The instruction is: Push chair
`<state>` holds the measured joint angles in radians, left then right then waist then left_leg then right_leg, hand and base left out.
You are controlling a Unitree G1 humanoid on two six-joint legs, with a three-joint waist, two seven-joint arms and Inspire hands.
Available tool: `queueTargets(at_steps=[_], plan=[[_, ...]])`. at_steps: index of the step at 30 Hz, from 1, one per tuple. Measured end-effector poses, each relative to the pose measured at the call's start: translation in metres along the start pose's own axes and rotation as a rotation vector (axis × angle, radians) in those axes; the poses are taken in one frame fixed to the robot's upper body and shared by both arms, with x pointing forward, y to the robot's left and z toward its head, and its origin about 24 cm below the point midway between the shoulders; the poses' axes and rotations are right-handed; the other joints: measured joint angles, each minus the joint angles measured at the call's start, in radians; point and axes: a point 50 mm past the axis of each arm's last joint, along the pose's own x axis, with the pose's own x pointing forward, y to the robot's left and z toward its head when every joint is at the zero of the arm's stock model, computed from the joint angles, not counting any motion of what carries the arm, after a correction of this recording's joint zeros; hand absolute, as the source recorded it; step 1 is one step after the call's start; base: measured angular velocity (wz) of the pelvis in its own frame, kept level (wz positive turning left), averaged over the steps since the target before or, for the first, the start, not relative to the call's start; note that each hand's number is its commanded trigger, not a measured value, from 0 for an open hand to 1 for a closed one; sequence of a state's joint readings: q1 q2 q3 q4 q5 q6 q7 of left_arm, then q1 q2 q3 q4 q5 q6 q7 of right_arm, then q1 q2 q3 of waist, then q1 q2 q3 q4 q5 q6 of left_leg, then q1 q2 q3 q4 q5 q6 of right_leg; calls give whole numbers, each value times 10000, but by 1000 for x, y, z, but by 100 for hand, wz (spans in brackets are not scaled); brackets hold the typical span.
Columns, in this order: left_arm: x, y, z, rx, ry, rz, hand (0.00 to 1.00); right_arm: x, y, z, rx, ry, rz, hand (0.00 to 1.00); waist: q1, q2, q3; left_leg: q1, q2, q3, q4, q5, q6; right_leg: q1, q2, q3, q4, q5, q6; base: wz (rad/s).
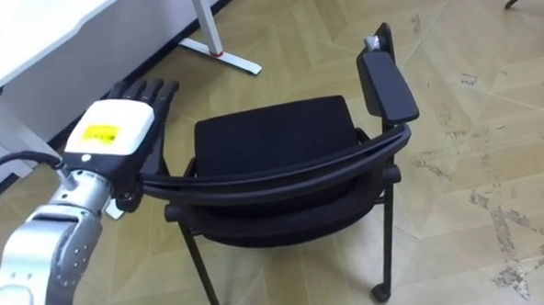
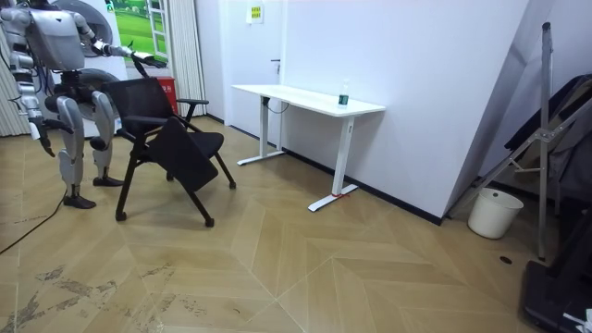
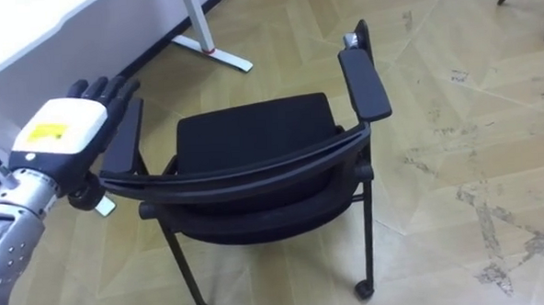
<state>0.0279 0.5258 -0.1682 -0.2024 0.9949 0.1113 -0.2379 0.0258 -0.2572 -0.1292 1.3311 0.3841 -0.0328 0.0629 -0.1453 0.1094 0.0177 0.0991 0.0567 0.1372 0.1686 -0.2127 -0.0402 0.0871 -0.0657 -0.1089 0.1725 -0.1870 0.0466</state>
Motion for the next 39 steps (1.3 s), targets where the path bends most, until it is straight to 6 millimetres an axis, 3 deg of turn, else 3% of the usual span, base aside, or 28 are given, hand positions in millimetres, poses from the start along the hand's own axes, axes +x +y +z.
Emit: queueTargets(at_steps=[1,6,11,19,30,33,39], plan=[[0,-4,4,15,-149,-341,0,0,1,2,-163,-26,-22,0,-71,-26,35,-1,0,0,-4,1,1,7,2,-45,-1,0,0,0],[6,-12,26,218,-1042,-1628,0,1,4,6,-309,-128,-189,0,-195,-35,45,-29,-1,2,2,1,1,-26,4,-40,-10,-1,2,0],[10,-10,31,-303,-1393,-2549,0,2,4,11,-156,-260,-173,0,-368,-59,46,-51,-1,4,22,0,1,-41,1,-46,-24,-1,2,0],[8,-4,37,-692,-1700,-3764,0,2,6,16,58,-381,90,0,-440,52,-65,-140,6,-89,182,0,0,-156,-2,60,102,2,-3,-4],[10,1,30,-1128,-1546,-4245,0,2,6,17,47,-329,146,0,-437,2,-36,-84,7,-14,208,-1,1,-171,-3,124,207,3,-5,-1],[11,3,27,-1451,-1488,-4013,0,2,5,16,20,-300,22,0,-436,-110,36,-86,6,33,285,-1,1,-214,-11,177,327,0,-2,-2],[17,-19,8,-1855,-617,-4535,0,1,-2,10,256,-188,-338,0,-574,-170,22,55,6,68,291,0,1,-154,-2,243,320,-3,3,-2]])
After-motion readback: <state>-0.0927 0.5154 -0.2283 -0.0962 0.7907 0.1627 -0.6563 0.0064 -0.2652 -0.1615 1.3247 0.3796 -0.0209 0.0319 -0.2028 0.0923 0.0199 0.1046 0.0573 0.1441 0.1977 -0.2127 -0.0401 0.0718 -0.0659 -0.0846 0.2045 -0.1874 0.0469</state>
